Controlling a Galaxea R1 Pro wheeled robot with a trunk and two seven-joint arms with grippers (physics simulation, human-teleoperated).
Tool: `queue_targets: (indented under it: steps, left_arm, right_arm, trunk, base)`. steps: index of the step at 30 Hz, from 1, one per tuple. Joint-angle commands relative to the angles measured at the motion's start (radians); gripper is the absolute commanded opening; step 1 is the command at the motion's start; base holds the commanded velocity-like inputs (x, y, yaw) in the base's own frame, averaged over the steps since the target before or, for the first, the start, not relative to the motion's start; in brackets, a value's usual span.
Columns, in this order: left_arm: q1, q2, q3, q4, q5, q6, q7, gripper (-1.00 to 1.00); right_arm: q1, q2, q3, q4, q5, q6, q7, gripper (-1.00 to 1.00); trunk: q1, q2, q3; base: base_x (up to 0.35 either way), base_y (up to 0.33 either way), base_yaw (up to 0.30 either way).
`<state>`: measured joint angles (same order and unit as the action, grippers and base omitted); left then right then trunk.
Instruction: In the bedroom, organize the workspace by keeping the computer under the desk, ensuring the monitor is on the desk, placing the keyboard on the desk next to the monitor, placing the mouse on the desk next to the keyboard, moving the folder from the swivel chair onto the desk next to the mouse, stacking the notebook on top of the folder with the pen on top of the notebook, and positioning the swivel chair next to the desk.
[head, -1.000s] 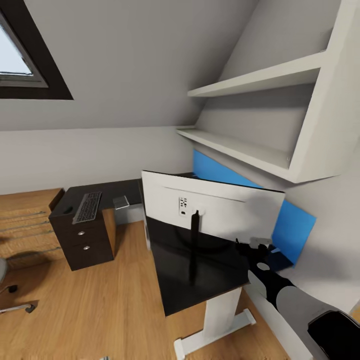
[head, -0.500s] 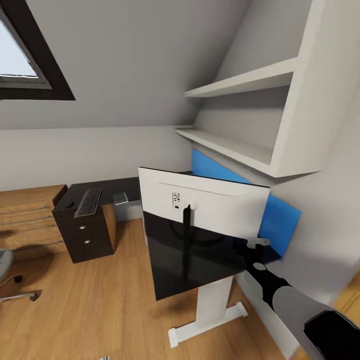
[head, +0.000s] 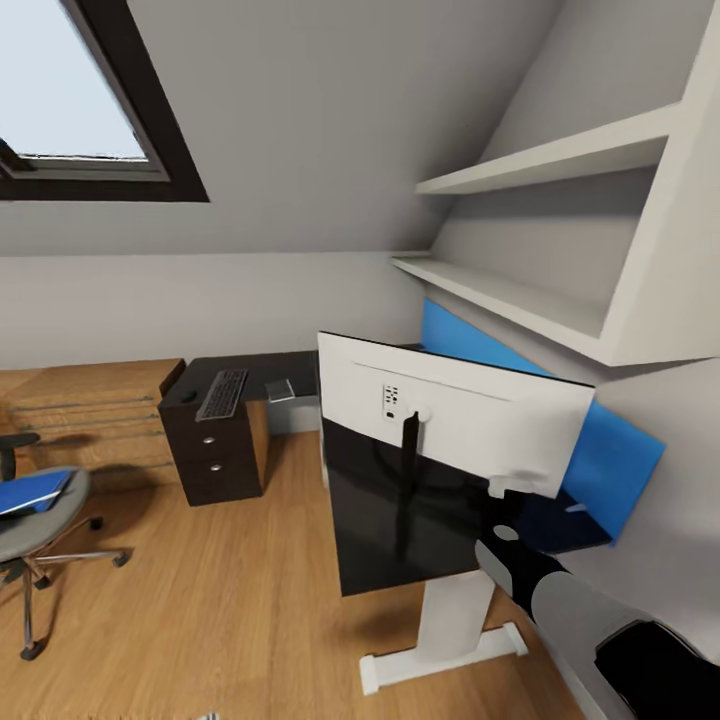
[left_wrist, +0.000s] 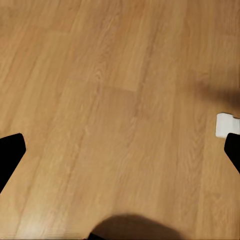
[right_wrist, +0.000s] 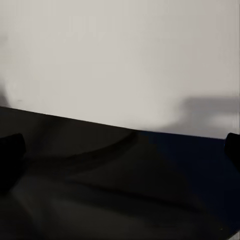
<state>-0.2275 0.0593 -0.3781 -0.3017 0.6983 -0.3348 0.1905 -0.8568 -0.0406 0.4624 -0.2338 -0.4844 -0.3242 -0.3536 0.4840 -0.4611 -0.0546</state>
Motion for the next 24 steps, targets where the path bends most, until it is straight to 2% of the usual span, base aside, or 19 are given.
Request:
queue_targets:
  steps: [1, 8, 24]
  left_arm:
    - [-0.001, 0.001, -0.008, 0.000, 0.004, -0.003, 0.007, 1.00]
    - [-0.001, 0.001, -0.008, 0.000, 0.004, -0.001, 0.009, 1.00]
    - [-0.001, 0.001, -0.010, 0.000, 0.004, -0.001, 0.009, 1.00]
  right_arm:
    - [-0.001, -0.001, 0.009, -0.001, -0.008, -0.003, -0.004, 1.00]
    - [-0.001, -0.001, 0.009, -0.001, -0.008, -0.003, -0.004, 1.00]
    - [-0.001, -0.001, 0.009, -0.001, -0.008, -0.003, -0.004, 1.00]
  trunk:
    - [0.001, -0.002, -0.002]
    - [0.001, -0.002, -0.002]
    - [0.001, -0.002, -0.002]
  base:
    - [0.000, 0.000, 0.281]
    - [0.000, -0.135, 0.281]
    - [0.000, -0.321, 0.281]
